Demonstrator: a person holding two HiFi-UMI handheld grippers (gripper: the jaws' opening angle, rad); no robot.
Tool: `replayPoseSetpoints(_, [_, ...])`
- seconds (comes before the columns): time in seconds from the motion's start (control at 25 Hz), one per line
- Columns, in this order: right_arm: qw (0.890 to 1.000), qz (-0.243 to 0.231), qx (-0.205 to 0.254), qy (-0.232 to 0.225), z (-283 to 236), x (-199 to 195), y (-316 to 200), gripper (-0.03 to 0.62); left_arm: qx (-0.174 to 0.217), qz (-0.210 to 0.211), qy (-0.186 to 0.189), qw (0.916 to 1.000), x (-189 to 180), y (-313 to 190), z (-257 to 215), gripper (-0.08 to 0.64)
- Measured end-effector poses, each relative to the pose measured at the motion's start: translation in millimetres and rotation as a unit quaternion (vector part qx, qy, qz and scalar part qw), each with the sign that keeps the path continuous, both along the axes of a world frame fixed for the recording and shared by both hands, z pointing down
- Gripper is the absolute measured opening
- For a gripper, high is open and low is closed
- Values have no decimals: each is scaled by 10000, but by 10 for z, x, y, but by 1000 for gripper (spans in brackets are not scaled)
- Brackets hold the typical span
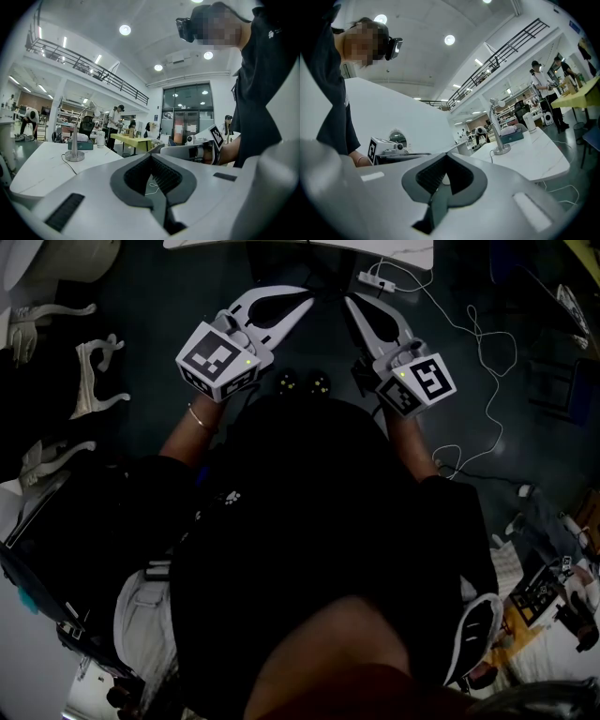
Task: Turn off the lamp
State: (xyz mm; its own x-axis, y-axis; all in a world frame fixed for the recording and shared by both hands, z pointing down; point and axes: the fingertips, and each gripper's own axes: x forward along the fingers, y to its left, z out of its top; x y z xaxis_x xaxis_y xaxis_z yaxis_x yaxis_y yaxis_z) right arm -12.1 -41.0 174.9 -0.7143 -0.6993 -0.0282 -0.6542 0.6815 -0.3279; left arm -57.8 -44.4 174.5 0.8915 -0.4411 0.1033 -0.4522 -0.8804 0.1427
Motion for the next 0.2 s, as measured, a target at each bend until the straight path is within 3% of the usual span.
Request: replayPoseSetpoints(0.2, [10000,-19,-25,-12,31,32,62,0,-13,-3,-40,10000,37,50,38,6])
